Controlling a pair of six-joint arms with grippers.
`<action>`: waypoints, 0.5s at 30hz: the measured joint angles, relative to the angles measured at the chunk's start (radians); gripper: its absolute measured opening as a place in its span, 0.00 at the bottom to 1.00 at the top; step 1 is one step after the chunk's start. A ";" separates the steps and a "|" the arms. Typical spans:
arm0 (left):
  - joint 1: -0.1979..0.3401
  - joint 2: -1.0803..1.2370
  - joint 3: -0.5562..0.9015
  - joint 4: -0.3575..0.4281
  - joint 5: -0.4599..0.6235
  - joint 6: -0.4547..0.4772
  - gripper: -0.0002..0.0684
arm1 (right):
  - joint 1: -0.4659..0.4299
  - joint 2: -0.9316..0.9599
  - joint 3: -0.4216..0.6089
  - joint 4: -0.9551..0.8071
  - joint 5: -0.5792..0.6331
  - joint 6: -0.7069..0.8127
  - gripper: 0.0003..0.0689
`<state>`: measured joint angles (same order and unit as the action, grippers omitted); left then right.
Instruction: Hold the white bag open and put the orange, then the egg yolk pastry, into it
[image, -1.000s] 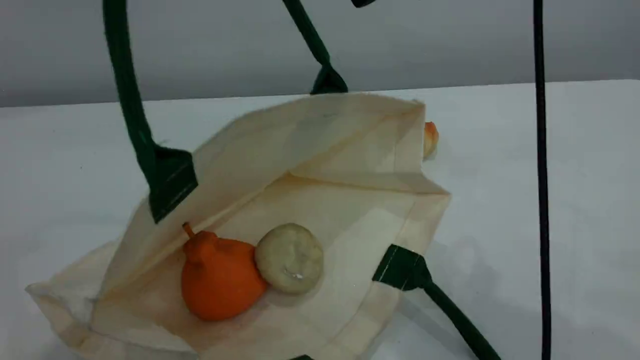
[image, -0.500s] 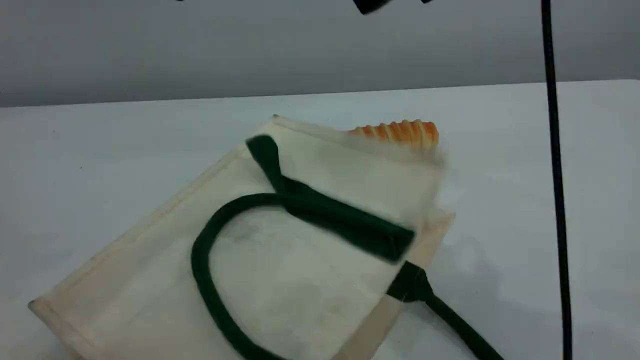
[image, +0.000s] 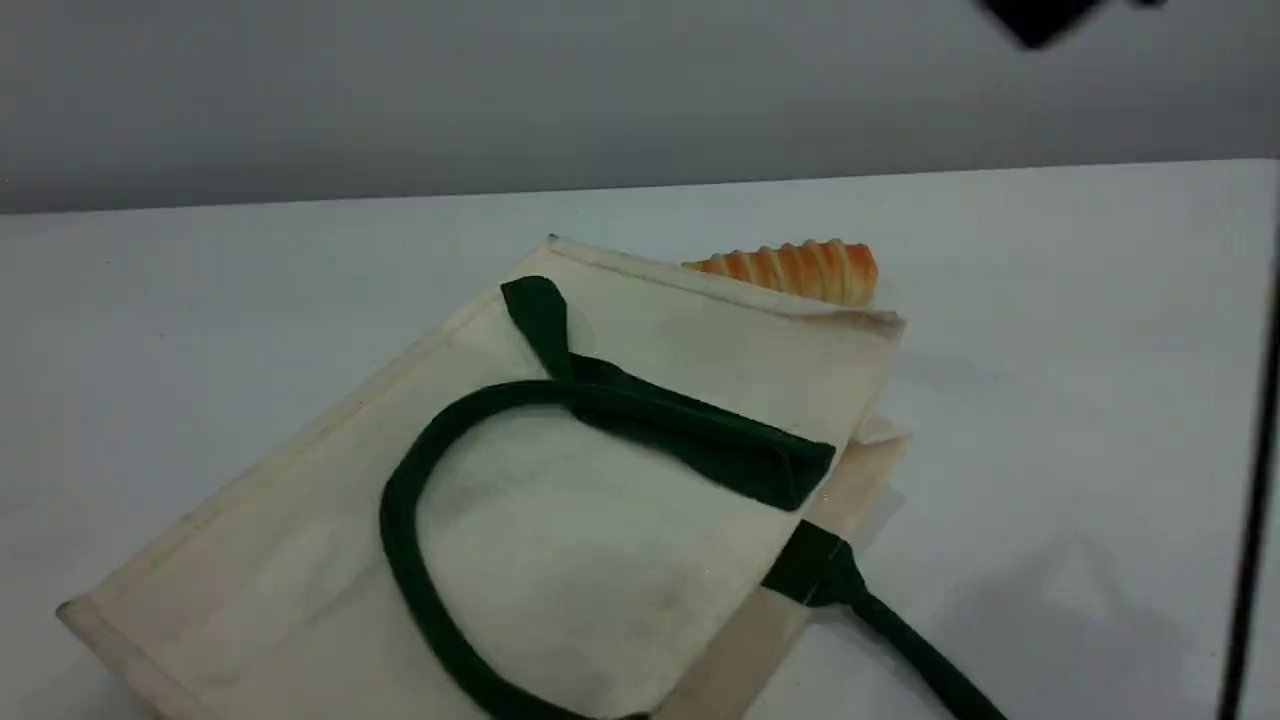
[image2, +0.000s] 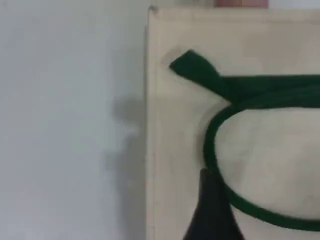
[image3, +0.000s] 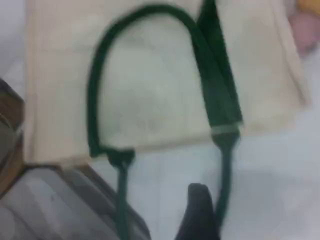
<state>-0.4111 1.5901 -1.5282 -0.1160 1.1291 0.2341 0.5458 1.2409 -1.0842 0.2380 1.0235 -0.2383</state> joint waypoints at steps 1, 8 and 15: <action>0.000 -0.013 0.000 0.000 0.003 0.000 0.66 | 0.000 -0.016 0.000 -0.021 0.032 0.032 0.73; -0.003 -0.106 0.000 -0.051 0.034 0.001 0.66 | 0.000 -0.115 0.007 -0.154 0.195 0.189 0.73; -0.012 -0.197 0.000 -0.078 0.094 -0.011 0.66 | 0.002 -0.275 0.106 -0.191 0.197 0.270 0.73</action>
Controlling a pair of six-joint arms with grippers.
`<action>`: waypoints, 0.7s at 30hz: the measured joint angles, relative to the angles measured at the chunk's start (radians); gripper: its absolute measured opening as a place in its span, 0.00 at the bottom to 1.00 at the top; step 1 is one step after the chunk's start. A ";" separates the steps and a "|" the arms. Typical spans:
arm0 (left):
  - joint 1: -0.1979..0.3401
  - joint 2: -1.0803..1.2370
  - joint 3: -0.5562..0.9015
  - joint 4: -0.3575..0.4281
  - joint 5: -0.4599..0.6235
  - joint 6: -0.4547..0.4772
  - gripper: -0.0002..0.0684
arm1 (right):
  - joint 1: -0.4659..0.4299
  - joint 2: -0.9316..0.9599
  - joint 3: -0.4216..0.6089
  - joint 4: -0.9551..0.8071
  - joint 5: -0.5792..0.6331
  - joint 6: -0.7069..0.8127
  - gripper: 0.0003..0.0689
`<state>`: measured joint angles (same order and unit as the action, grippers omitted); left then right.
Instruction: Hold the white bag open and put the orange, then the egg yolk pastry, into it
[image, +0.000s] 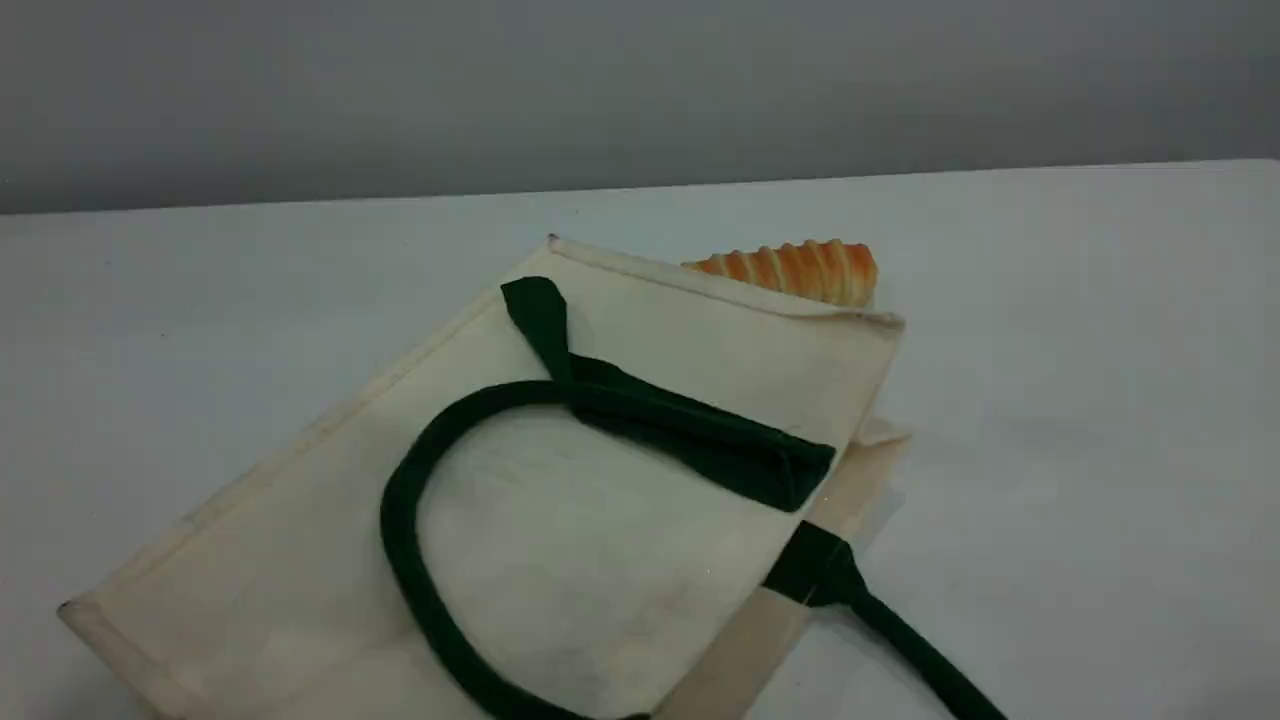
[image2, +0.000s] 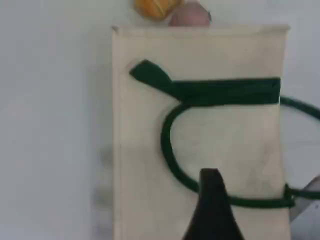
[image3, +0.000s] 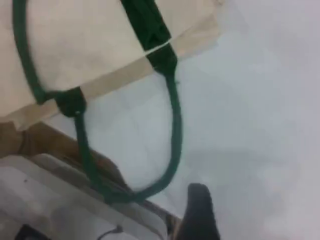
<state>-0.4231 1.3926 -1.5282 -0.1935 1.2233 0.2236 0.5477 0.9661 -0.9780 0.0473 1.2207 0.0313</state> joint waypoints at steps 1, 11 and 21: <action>0.000 -0.008 0.000 -0.011 0.000 -0.003 0.66 | 0.000 -0.029 0.027 0.000 0.001 0.000 0.73; 0.000 -0.105 0.201 -0.154 -0.004 -0.008 0.66 | 0.000 -0.362 0.321 0.001 -0.063 -0.012 0.73; 0.000 -0.327 0.488 -0.153 -0.004 -0.004 0.66 | 0.000 -0.662 0.448 -0.047 -0.212 -0.031 0.73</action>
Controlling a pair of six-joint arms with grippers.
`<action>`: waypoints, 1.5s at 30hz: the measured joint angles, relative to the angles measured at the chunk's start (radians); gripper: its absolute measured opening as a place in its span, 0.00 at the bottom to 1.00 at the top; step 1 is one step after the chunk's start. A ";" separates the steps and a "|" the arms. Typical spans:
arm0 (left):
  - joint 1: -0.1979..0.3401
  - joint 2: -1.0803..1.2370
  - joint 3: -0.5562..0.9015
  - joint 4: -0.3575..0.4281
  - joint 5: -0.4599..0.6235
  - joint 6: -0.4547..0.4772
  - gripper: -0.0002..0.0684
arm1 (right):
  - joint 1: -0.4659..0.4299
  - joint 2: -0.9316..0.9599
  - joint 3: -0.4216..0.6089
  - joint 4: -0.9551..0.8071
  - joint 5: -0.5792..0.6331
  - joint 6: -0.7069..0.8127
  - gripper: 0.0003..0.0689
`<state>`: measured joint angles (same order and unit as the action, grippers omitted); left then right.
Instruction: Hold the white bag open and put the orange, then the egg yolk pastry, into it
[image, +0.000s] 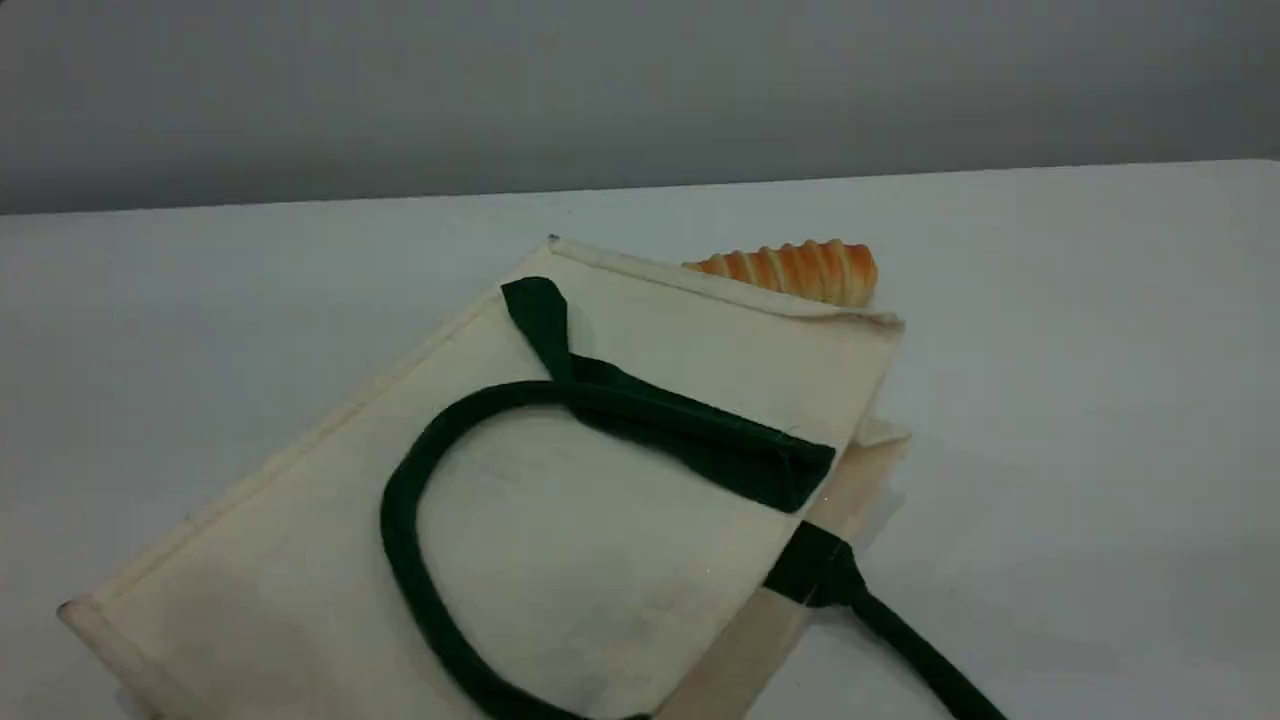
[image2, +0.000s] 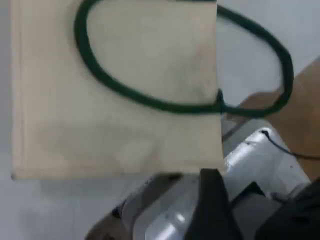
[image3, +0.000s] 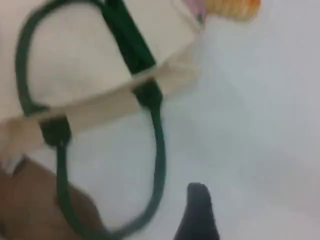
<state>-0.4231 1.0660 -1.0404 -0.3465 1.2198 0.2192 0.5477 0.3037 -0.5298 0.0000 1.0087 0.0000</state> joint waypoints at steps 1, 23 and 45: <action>0.000 -0.033 0.022 0.000 0.000 0.000 0.66 | 0.000 -0.017 0.000 0.000 0.004 0.000 0.73; 0.001 -0.870 0.515 0.346 -0.133 -0.317 0.66 | 0.000 -0.028 0.022 0.062 0.056 -0.008 0.73; 0.001 -0.996 0.533 0.377 -0.140 -0.333 0.66 | -0.148 -0.054 0.022 0.072 0.057 -0.008 0.73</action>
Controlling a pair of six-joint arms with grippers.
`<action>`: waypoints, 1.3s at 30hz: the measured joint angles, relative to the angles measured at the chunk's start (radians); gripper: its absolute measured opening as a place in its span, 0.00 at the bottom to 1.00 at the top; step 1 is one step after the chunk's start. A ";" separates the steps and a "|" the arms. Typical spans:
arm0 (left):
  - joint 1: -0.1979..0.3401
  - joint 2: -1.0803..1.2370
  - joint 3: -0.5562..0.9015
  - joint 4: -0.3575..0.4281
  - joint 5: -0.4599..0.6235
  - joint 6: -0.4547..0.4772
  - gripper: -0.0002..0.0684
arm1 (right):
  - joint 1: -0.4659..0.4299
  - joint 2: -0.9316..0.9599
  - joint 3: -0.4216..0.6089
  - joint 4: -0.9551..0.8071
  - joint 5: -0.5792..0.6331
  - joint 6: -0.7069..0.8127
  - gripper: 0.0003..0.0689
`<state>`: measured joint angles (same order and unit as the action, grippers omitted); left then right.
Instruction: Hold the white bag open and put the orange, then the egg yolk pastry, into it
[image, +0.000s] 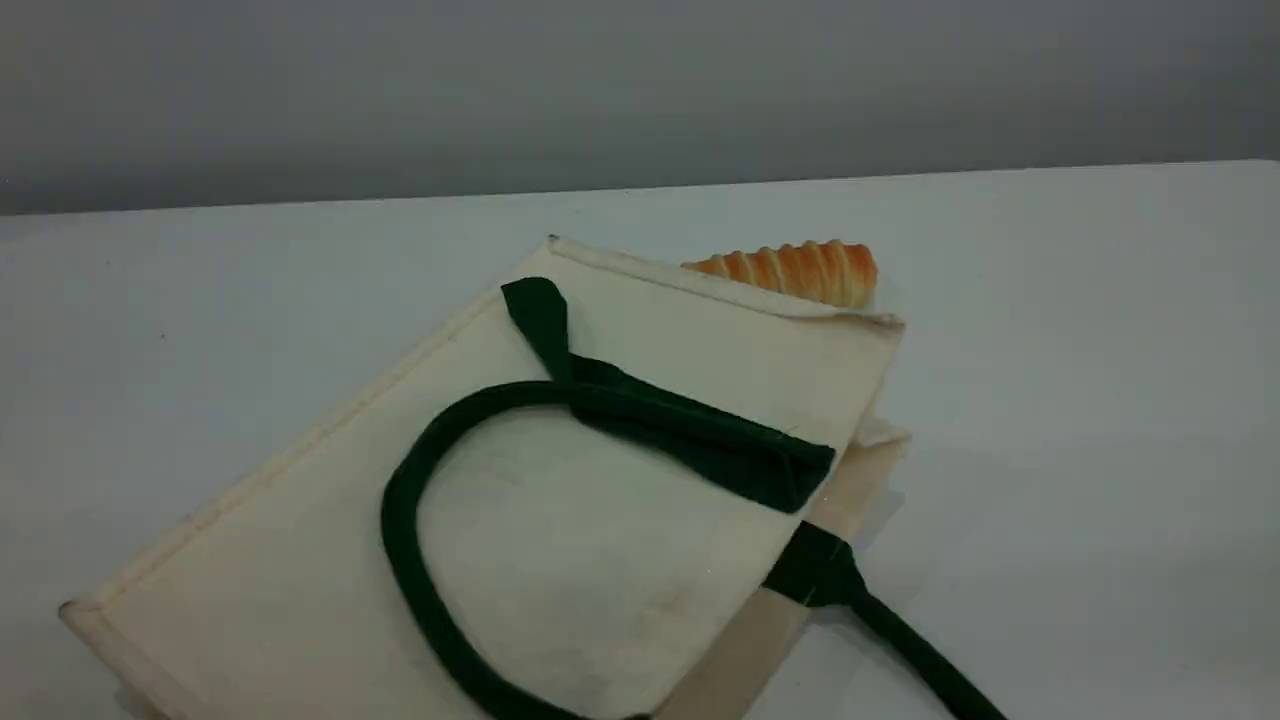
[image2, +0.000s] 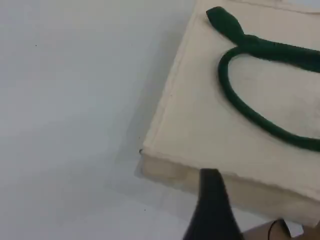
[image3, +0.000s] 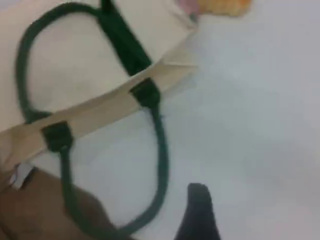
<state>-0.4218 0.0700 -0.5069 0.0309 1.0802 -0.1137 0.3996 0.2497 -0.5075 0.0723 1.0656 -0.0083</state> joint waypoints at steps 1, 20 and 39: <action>0.000 0.000 0.000 0.000 0.000 0.000 0.66 | -0.040 0.000 0.000 0.001 0.000 0.000 0.73; 0.248 0.000 0.000 -0.003 -0.001 0.001 0.66 | -0.420 -0.244 0.000 0.007 0.001 0.000 0.73; 0.370 -0.071 0.000 -0.006 0.002 0.001 0.66 | -0.420 -0.250 0.001 0.008 -0.002 0.000 0.73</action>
<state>-0.0515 -0.0010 -0.5069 0.0246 1.0824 -0.1128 -0.0202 0.0000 -0.5066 0.0808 1.0636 -0.0083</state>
